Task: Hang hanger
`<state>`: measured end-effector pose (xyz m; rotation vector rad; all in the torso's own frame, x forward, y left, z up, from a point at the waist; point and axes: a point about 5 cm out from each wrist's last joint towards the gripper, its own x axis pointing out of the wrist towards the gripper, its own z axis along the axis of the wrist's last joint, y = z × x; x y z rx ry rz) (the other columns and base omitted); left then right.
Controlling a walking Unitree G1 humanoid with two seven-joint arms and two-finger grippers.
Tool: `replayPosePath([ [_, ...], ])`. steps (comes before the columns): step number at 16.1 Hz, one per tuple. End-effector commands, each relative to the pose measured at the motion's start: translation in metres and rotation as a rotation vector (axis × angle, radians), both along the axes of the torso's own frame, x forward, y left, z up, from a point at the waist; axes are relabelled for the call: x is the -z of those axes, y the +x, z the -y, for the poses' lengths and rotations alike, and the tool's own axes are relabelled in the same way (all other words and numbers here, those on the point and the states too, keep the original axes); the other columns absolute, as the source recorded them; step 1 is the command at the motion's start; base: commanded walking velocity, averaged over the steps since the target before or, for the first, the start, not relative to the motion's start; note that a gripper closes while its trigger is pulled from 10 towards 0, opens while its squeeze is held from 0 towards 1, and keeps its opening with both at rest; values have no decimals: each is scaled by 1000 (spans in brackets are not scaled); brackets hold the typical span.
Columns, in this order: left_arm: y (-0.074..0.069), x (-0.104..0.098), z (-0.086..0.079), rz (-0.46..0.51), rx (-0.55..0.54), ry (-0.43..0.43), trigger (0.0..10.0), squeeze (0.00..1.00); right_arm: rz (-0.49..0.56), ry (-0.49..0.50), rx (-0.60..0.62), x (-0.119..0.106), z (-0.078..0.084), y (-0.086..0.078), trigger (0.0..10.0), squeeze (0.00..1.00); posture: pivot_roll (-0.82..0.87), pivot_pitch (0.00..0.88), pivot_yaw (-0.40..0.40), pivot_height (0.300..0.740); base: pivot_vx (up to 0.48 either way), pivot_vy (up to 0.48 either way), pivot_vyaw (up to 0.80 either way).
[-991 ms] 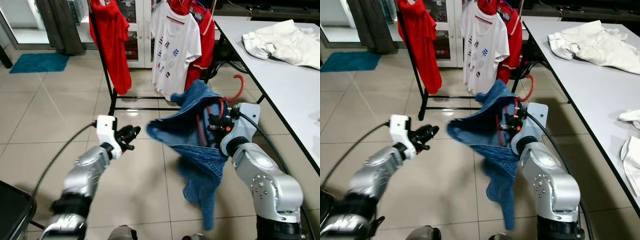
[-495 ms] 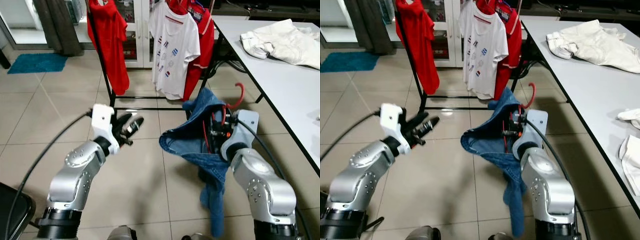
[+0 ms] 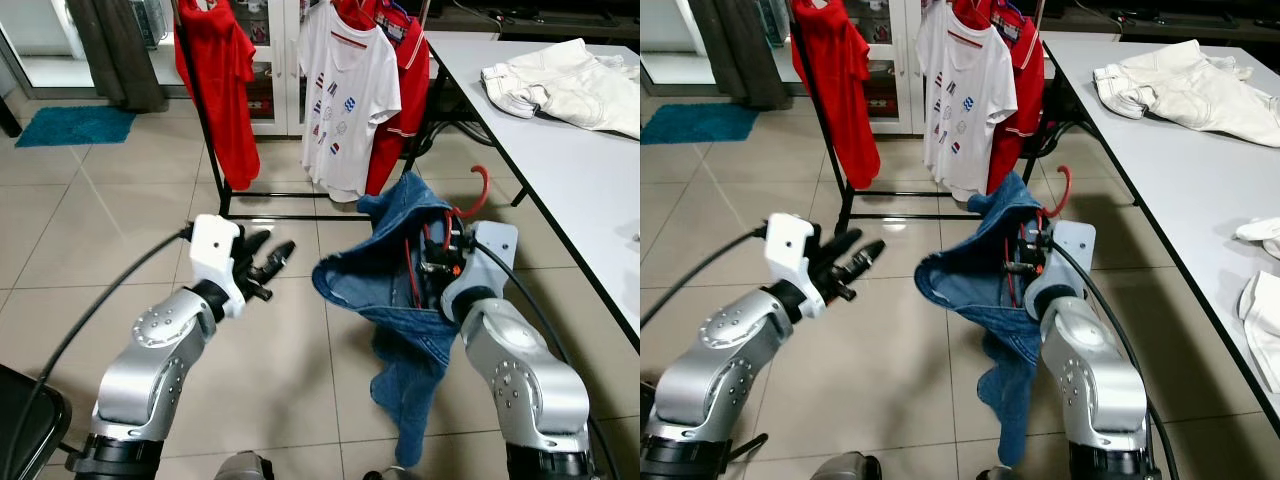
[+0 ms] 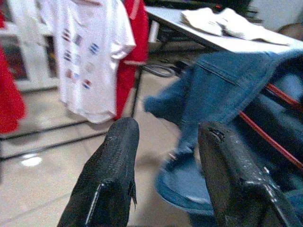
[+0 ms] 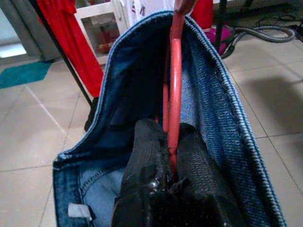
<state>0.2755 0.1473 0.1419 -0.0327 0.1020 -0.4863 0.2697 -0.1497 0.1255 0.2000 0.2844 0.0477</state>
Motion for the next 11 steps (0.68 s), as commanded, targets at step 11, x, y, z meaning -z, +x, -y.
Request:
replayPosePath([
  [11, -5, 0, 0, 12, -139, 67, 10000, 0, 81, -2, -5, 0, 2, -9, 10000, 0, 28, 67, -28, 740, 220, 0, 0],
])
